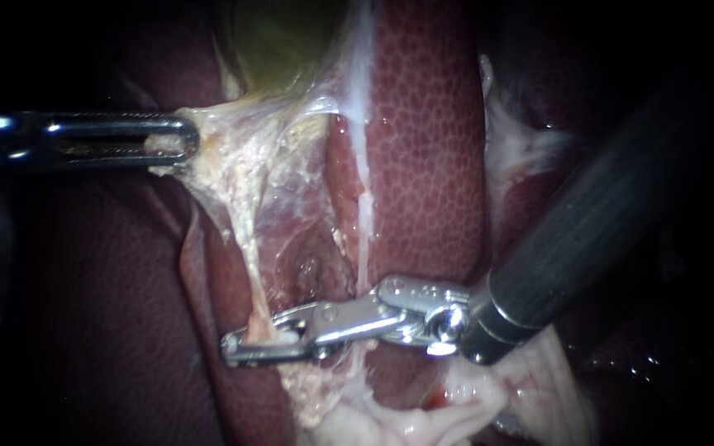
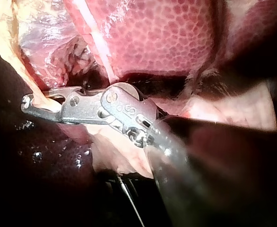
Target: Going back first clip left tube
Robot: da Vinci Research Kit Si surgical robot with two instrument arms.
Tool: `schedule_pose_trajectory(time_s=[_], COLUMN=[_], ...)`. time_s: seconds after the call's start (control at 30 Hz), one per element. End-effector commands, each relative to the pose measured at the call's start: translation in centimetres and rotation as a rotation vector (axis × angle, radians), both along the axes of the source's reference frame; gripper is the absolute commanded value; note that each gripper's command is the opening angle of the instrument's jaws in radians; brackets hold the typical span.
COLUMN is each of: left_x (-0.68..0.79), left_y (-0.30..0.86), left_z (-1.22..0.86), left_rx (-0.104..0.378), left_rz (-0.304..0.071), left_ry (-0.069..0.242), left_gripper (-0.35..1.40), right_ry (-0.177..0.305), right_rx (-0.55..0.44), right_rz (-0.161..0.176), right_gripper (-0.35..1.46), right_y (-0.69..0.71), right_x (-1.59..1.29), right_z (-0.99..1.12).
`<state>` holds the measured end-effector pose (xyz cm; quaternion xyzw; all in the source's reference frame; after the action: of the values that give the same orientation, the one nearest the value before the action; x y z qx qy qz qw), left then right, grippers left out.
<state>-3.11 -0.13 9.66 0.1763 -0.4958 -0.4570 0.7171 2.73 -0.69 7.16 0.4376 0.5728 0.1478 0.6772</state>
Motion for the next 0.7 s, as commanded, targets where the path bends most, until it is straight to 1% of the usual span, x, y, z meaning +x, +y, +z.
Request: schedule_pose_trajectory(time_s=[0.03,0.1,0.17,0.2,0.23,0.27,0.3,0.33,0.43,0.5,0.53,0.7], left_x=[0.00,0.01,0.01,0.01,0.01,0.01,0.01,0.01,0.01,0.01,0.01,0.01], left_y=[0.00,0.00,0.00,0.00,0.00,0.00,0.00,0.00,-0.01,-0.01,-0.01,-0.02], left_z=[0.00,0.00,0.00,0.00,0.00,0.00,0.00,0.00,0.00,0.00,0.00,0.00], left_rx=[0.000,0.000,0.000,0.000,0.000,0.000,0.000,0.000,-0.001,-0.001,-0.001,-0.001], left_rz=[0.000,0.000,0.000,0.000,0.000,0.000,0.000,0.000,0.000,0.000,0.000,0.000], left_ry=[0.000,0.000,0.000,0.000,0.000,0.000,0.000,0.000,0.000,0.000,0.000,0.000], left_gripper=[-0.35,-0.35,-0.35,-0.35,-0.35,-0.35,-0.35,-0.35,-0.35,-0.35,-0.35,-0.35], right_ry=[0.000,-0.003,0.002,0.002,0.003,-0.002,-0.009,-0.004,-0.008,-0.015,-0.017,-0.012], right_rx=[0.000,0.004,0.006,0.006,0.006,0.005,0.008,-0.008,-0.032,-0.051,-0.062,-0.082], right_rz=[0.000,0.002,-0.007,-0.006,-0.008,0.000,0.007,0.020,0.039,0.070,0.079,0.085], right_gripper=[-0.35,-0.35,-0.35,-0.10,0.11,0.25,0.36,0.45,0.55,0.59,0.60,0.60], right_y=[0.00,-0.01,-0.02,-0.02,-0.02,-0.01,-0.01,0.00,0.03,0.07,0.10,0.23], right_x=[0.00,0.00,0.01,0.02,0.04,0.05,0.05,0.07,0.09,0.09,0.08,-0.08], right_z=[0.00,0.00,0.00,0.00,0.00,-0.01,-0.01,-0.01,-0.02,-0.02,-0.03,-0.02])
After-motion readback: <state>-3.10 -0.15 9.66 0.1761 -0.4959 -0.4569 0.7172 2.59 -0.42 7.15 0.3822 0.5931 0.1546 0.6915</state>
